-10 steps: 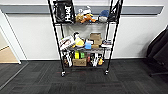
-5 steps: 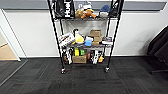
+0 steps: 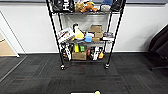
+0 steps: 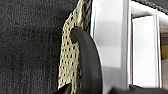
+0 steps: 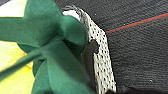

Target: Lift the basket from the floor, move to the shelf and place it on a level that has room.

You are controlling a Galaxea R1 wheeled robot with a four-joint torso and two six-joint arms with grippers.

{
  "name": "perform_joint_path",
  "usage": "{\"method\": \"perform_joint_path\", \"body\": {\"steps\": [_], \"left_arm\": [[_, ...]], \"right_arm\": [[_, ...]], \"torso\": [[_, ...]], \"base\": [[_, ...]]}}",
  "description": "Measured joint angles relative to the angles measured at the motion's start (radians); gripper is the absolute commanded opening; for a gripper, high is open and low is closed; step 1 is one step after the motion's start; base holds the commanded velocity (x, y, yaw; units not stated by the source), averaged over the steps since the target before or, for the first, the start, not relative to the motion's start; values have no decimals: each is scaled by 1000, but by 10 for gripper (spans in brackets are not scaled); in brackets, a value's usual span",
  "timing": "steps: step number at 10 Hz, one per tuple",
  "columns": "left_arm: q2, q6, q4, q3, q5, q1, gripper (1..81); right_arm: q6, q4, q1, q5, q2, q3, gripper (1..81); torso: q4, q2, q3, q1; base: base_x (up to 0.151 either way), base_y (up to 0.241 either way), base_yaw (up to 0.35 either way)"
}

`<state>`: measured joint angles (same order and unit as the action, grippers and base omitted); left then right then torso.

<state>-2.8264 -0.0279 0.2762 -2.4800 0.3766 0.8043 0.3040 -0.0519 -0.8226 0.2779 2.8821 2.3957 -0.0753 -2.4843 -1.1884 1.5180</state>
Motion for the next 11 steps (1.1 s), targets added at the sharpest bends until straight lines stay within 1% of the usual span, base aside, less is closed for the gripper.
{"method": "perform_joint_path", "body": {"steps": [1, 4, 6, 7, 8, 11], "left_arm": [[0, 0, 0, 0, -3, 1, 811], [-2, 0, 19, -8, 0, 1, 811], [-2, 0, 31, -10, 1, 2, 811], [-1, 0, 34, -10, 0, 2, 811], [1, 3, 44, -8, 2, 2, 10], [15, 5, 48, 3, 4, 5, 10]], "right_arm": [[0, -8, -2, -7, 3, 5, 811], [0, -67, -23, -62, 34, 64, 811], [1, -102, -34, -85, 34, 69, 811], [-10, -115, -34, -94, 28, 69, 10], [-13, -133, -33, -103, 26, 57, 10], [-14, -136, -34, -113, 26, 47, 10]], "torso": [[0, 0, 0, 0], [0, 0, -1, 0], [0, 0, -1, 0], [0, 0, -1, 0], [0, 0, -1, 0], [0, 0, -1, 0]], "base": [[0, 0, 0], [0, 0, 0], [0, 0, 0], [0, 0, 0], [0, 0, 0], [0, 0, 0]]}}
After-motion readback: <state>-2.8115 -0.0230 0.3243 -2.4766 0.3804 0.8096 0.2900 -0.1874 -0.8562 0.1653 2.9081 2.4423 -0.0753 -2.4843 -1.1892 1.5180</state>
